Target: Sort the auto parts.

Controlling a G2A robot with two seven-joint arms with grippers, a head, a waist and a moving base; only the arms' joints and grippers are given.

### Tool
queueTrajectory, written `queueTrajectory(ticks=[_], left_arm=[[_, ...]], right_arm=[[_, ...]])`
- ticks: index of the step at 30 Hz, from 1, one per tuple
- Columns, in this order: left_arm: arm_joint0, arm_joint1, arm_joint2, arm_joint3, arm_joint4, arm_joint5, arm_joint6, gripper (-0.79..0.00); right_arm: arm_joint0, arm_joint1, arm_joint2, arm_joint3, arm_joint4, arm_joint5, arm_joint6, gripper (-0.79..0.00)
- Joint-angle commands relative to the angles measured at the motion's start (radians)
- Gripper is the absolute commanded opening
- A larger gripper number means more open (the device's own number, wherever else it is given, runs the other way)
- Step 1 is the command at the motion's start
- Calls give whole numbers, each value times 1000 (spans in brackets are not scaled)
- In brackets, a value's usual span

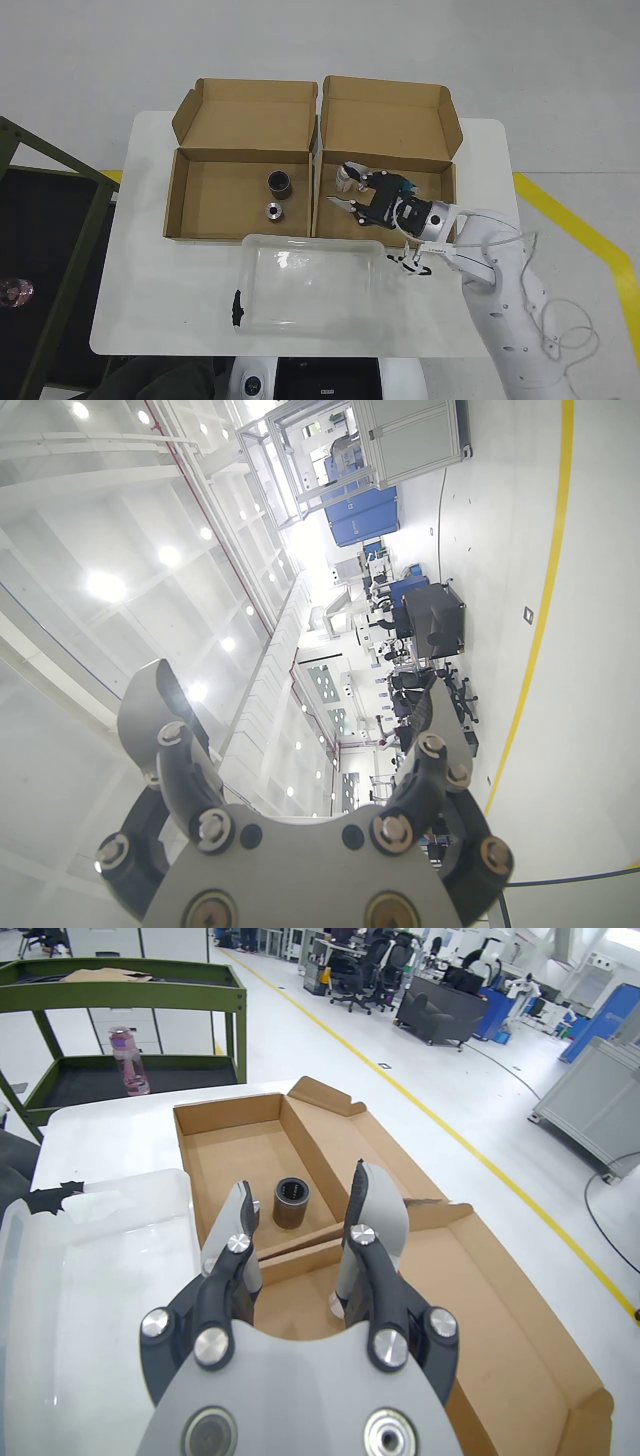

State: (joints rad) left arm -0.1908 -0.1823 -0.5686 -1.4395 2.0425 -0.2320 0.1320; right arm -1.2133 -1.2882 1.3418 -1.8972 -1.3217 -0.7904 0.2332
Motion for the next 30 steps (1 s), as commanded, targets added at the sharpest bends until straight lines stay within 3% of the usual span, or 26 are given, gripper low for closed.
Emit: queueTrajectory(ticks=[1, 23, 27, 30], left_arm=[[0, 0, 0, 0, 0, 0, 0, 0], [0, 0, 0, 0, 0, 0, 0, 0], [0, 0, 0, 0, 0, 0, 0, 0], [0, 0, 0, 0, 0, 0, 0, 0]], right_arm=[[-38, 7, 48, -7, -3, 5, -34, -428], [-405, 48, 381, -51, -47, 142, -382, -394], [-466, 52, 418, -41, -66, 152, -456, -320], [-505, 55, 440, -40, -98, 164, -517, -191]])
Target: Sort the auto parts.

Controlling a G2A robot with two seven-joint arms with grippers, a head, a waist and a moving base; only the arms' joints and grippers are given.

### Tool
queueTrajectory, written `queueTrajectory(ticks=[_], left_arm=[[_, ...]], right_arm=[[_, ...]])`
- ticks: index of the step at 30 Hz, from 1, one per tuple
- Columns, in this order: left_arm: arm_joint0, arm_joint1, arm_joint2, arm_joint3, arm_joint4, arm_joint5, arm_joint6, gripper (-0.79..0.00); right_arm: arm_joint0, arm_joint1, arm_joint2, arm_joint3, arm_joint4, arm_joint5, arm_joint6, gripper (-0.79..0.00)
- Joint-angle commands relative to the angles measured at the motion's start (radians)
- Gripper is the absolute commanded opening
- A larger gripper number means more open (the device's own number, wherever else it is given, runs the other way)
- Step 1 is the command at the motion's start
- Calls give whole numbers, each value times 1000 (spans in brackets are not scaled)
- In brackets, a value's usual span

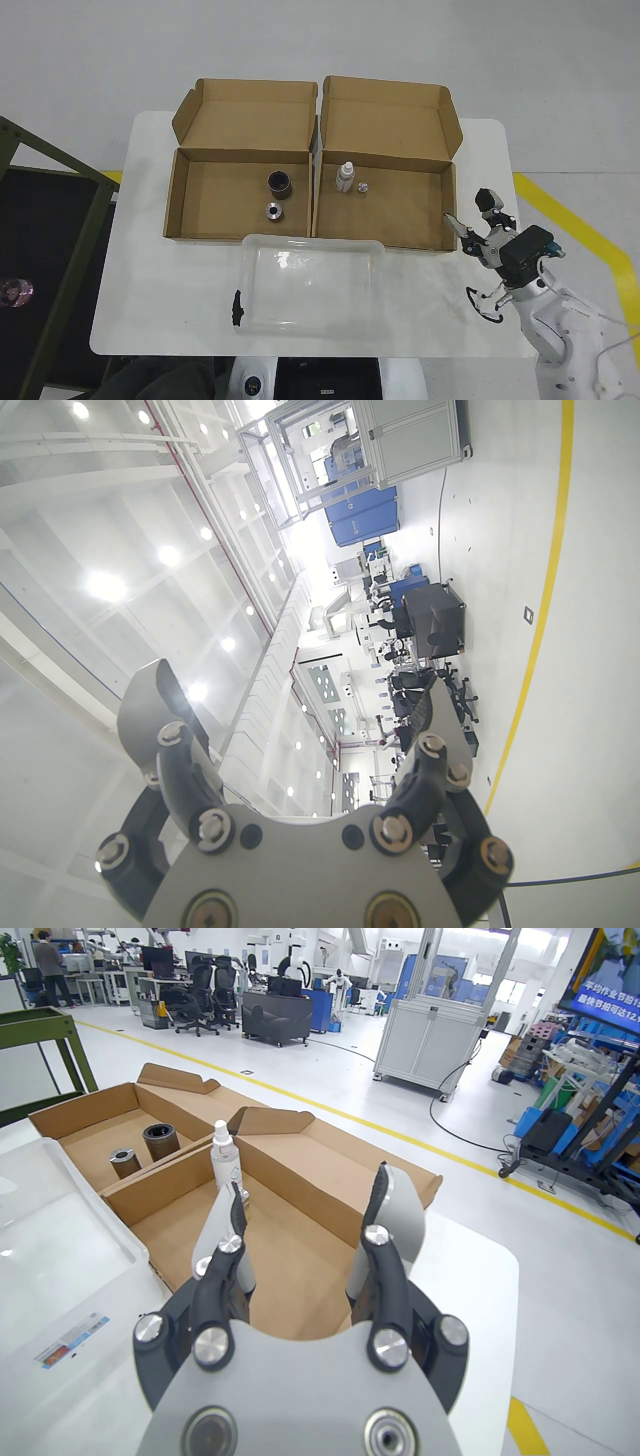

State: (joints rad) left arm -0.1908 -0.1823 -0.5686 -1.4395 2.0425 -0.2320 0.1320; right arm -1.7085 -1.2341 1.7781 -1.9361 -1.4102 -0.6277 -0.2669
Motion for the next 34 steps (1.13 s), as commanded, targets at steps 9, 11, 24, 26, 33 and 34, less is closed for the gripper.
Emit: queueTrajectory(ticks=[9, 11, 24, 26, 33, 34], left_arm=[[0, 0, 0, 0, 0, 0, 0, 0], [0, 0, 0, 0, 0, 0, 0, 0], [0, 0, 0, 0, 0, 0, 0, -1], [0, 0, 0, 0, 0, 0, 0, -1], [0, 0, 0, 0, 0, 0, 0, -1], [0, 0, 0, 0, 0, 0, 0, -1]], right_arm=[[-99, 7, 40, 22, -52, 6, -119, 0], [-114, 9, 46, 21, -76, 15, -131, 0], [-156, 14, 33, 21, -105, 12, -202, 0], [-156, 14, 33, 21, -105, 12, -202, 0], [-155, 14, 33, 21, -105, 12, -202, 0], [-155, 14, 33, 21, -105, 12, -202, 0]])
